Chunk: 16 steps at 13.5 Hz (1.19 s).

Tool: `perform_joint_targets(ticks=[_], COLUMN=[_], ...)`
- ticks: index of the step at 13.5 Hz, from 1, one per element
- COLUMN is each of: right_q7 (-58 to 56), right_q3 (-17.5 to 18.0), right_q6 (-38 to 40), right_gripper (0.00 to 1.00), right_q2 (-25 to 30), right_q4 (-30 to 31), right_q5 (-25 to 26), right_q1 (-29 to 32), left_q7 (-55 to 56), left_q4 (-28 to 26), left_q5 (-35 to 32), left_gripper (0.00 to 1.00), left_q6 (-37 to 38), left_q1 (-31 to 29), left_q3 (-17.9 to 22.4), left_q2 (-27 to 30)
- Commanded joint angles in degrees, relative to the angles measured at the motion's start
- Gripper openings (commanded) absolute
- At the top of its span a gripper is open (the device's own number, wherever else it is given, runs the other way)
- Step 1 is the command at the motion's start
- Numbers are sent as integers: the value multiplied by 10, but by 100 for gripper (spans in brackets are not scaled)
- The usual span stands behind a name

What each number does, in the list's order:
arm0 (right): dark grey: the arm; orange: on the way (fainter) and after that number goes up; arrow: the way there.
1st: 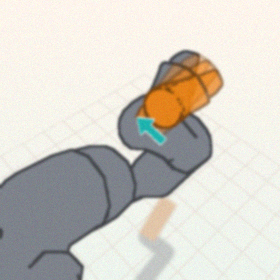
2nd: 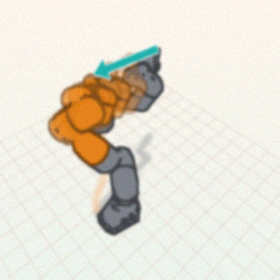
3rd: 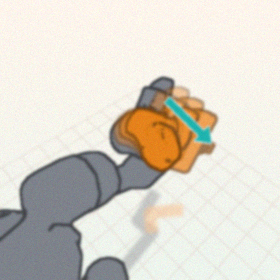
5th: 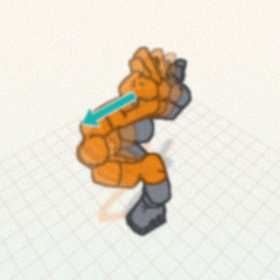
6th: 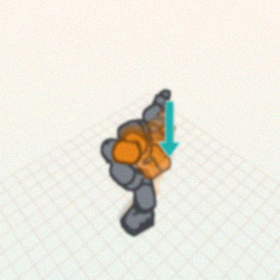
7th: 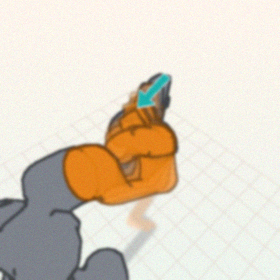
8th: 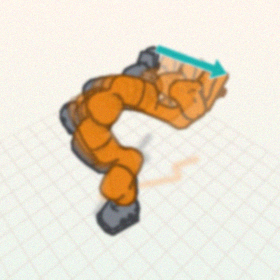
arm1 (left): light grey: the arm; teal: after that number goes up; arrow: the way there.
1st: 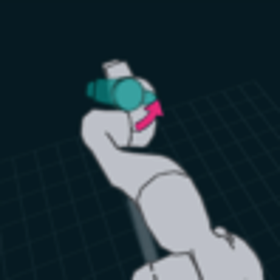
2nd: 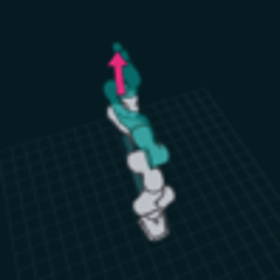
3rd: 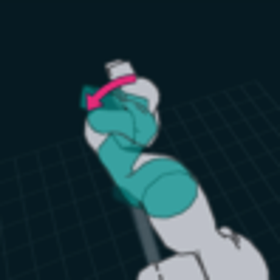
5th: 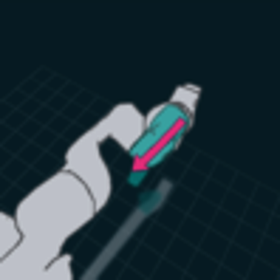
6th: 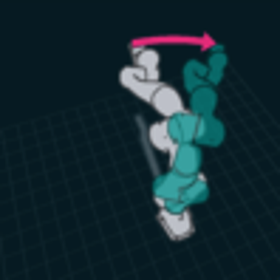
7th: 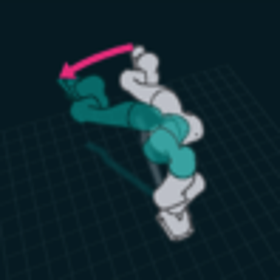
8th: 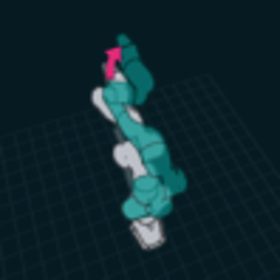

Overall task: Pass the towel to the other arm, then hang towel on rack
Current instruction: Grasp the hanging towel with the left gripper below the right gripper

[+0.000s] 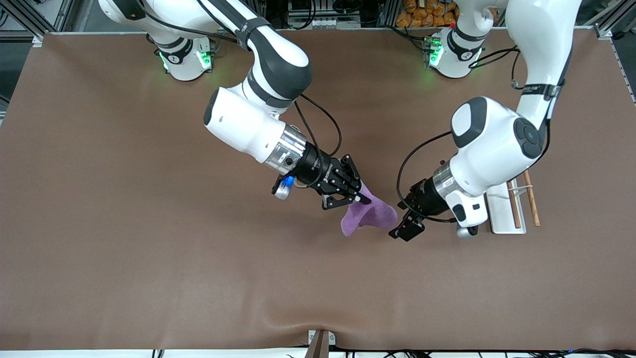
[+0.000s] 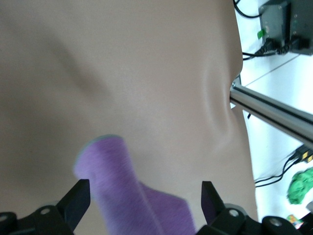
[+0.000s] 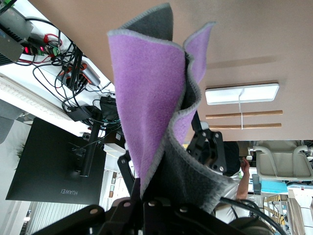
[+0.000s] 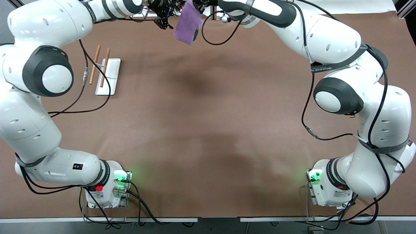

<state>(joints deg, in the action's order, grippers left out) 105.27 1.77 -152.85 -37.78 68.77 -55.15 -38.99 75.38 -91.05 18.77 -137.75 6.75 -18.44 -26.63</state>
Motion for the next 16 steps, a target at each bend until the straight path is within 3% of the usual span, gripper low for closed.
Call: perform_joint_targets(ticks=[1, 5, 7, 8, 14, 16], right_q7=[13, 13, 13, 13, 13, 13], right_q3=[-7, -7, -7, -7, -7, -8], right_q6=[-3, -3, -3, -3, -3, -3], right_gripper=[0, 0, 0, 0, 0, 0], right_q2=[-12, -12, -12, -12, -12, -12], right_q4=[-21, -20, -20, -20, -20, -20], right_q5=[-3, -2, -1, 0, 0, 0], right_q1=[-8, -8, -8, -8, -9, -8], left_q7=[23, 30, 41, 45, 50, 45], left_q4=[13, 7, 7, 7, 8, 8], left_q5=[14, 14, 14, 14, 14, 12], left_gripper=[100, 91, 91, 85, 6, 0], left_q6=[-18, -17, -17, -16, -14, -12], left_q1=[9, 10, 10, 10, 19, 19], left_q3=[-1, -1, -1, -1, -2, -2], left_q2=[-16, -18, -22, -22, -24, -23])
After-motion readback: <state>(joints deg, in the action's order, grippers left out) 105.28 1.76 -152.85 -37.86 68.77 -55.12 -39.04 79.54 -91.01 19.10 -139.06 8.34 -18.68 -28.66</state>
